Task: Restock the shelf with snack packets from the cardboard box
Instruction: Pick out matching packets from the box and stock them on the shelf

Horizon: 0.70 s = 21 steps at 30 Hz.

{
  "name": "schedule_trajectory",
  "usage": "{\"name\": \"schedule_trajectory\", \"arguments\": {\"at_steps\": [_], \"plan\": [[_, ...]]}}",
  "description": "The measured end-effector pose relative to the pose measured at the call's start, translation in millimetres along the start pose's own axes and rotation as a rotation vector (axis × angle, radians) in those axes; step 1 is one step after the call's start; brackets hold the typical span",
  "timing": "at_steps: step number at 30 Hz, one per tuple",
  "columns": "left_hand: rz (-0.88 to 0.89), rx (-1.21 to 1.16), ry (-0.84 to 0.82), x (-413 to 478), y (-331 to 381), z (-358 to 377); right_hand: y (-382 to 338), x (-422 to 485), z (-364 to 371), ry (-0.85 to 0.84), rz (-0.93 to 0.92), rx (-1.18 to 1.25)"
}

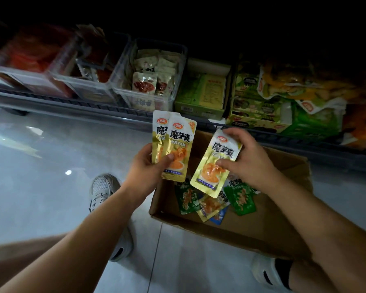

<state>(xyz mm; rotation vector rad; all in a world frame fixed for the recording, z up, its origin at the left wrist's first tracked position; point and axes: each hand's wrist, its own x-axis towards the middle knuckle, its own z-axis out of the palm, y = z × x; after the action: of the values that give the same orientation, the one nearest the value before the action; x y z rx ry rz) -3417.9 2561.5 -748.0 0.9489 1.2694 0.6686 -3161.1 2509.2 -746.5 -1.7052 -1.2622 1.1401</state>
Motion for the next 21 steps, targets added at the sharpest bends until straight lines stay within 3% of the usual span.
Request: {"name": "schedule_trajectory", "arguments": {"at_steps": [2,6,9,13,15,19,21], "plan": [[-0.022,-0.009,-0.056,-4.2,2.5,-0.4,-30.0,2.8,0.8,-0.053,-0.069,0.009],[-0.024,-0.049,-0.15,-13.8,5.3,-0.6,-47.4,14.4,18.0,-0.051,-0.095,-0.205],[-0.051,-0.072,-0.193,-16.0,6.8,-1.9,-40.6,19.4,34.7,-0.028,-0.063,-0.151],[-0.049,-0.059,-0.085,-8.2,3.5,-4.2,-30.8,21.8,37.8,0.155,-0.078,-0.037],[-0.037,-0.077,-0.027,-2.9,2.0,-6.8,-3.4,22.8,28.1,0.191,-0.014,-0.097],[-0.034,-0.049,-0.012,3.0,-2.2,-9.4,89.2,9.0,22.3,-0.232,0.162,-0.555],[-0.035,-0.021,-0.008,5.1,-3.2,-7.7,125.9,-0.9,27.7,-0.354,0.172,-0.701]]}}
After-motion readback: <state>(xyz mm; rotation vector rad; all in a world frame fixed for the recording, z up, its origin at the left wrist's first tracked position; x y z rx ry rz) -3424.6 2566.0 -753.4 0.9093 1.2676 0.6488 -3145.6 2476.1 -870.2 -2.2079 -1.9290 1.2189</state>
